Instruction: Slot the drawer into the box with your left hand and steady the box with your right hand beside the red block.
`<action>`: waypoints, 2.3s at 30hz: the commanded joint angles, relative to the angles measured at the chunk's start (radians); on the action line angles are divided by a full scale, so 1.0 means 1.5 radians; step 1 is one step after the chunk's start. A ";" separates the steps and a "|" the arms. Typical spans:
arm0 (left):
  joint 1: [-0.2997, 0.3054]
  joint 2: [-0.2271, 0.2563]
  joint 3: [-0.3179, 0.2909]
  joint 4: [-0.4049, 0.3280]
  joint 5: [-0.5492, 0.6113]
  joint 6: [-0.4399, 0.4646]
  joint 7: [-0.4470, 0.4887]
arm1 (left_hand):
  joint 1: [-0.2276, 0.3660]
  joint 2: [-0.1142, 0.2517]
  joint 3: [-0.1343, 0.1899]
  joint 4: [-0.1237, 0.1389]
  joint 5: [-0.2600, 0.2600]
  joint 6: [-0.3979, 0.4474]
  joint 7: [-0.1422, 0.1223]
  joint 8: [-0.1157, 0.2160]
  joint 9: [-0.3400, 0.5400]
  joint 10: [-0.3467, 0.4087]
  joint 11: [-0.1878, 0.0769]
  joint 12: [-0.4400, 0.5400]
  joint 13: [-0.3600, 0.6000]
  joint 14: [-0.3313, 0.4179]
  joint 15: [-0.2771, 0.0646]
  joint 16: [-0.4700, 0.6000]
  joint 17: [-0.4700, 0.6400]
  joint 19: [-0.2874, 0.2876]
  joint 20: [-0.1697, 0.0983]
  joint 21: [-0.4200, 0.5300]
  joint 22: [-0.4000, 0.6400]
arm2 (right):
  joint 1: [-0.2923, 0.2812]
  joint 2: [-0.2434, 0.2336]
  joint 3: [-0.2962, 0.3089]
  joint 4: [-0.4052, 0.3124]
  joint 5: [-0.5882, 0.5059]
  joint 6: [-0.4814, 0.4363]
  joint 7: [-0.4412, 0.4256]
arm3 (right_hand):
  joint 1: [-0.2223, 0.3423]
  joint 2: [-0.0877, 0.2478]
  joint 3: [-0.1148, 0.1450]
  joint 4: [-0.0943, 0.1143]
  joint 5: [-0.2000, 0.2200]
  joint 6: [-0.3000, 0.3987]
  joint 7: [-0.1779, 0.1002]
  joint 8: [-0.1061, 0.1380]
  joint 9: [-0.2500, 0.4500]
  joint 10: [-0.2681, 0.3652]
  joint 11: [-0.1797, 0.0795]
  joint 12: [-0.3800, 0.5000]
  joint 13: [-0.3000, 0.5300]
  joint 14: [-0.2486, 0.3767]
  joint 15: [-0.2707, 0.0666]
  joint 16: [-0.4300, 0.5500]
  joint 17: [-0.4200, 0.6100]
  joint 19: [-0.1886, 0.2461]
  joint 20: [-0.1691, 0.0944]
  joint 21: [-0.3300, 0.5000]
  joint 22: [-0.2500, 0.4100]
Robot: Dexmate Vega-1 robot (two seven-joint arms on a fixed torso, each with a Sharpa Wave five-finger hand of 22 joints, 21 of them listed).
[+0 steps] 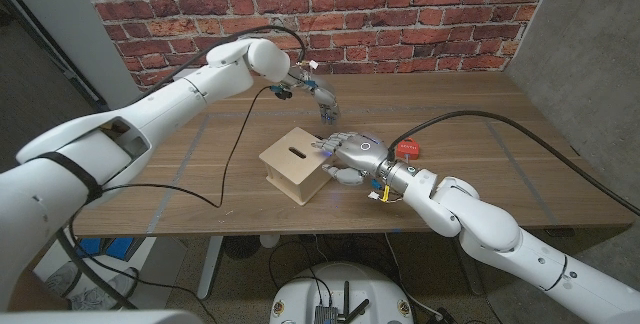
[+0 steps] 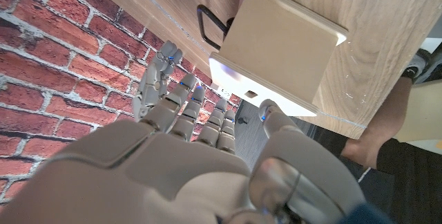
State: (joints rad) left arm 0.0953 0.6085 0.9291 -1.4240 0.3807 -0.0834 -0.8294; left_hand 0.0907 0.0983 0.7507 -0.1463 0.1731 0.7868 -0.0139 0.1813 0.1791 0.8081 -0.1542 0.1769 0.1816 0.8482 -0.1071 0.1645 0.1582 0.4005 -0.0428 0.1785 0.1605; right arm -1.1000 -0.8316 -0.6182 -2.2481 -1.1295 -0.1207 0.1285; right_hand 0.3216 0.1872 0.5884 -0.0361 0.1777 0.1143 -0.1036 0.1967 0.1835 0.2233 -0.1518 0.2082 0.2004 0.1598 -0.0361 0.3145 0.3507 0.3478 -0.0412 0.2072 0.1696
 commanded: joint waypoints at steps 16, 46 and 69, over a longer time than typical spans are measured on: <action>0.128 0.095 -0.117 -0.172 -0.052 0.151 0.142 | 0.000 0.002 0.011 -0.003 0.000 -0.015 0.003 -0.001 0.002 -0.016 0.001 0.000 0.000 -0.022 -0.061 0.000 0.001 -0.004 -0.096 0.001 0.002 | 0.016 0.036 0.037 0.020 0.088 -0.071 -0.067 | -0.026 -0.013 -0.029 0.015 -0.006 0.031 0.005 0.009 0.003 0.026 0.010 0.006 0.003 0.024 -0.080 0.016 0.011 0.041 -0.068 0.012 0.003; 0.309 0.127 -0.210 -0.314 -0.091 0.278 0.422 | 0.012 0.006 0.025 -0.013 0.000 -0.023 0.008 0.001 0.003 -0.027 0.007 0.003 0.000 -0.032 -0.054 0.003 0.000 0.002 -0.084 0.004 0.002 | 0.006 0.030 0.075 0.053 0.242 -0.135 -0.159 | -0.078 -0.043 -0.067 0.031 -0.003 0.054 0.028 0.011 0.002 0.038 0.035 0.005 0.003 0.038 -0.056 0.009 0.004 0.057 -0.040 0.009 0.002; 0.483 0.107 -0.324 -0.348 -0.229 0.252 0.670 | 0.061 -0.005 0.043 -0.029 0.000 -0.073 0.007 -0.005 0.003 -0.081 0.021 -0.003 0.000 -0.081 -0.041 0.000 0.001 -0.005 -0.065 0.001 0.003 | 0.002 0.022 0.119 0.082 0.407 -0.108 -0.238 | -0.079 -0.042 -0.074 0.020 -0.001 0.054 0.035 0.007 0.002 0.035 0.049 0.001 0.002 0.027 -0.042 0.003 0.001 0.061 -0.029 0.005 0.002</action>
State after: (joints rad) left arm 0.6872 0.7886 0.5221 -1.9269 0.1096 0.3402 -0.0025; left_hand 0.1631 0.0913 0.8063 -0.1900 0.1731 0.6866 -0.0034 0.1736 0.1791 0.7036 -0.1257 0.1770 0.1817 0.7382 -0.0770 0.1645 0.1586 0.4006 -0.0427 0.1785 0.1605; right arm -1.0956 -0.7971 -0.4713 -2.1479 -0.6553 -0.3078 -0.1698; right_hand 0.2119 0.1225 0.4776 -0.0034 0.1698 0.1943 -0.0550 0.2042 0.1835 0.2711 -0.0854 0.2105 0.2024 0.2039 -0.0410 0.3213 0.3524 0.4308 -0.0427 0.2149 0.1698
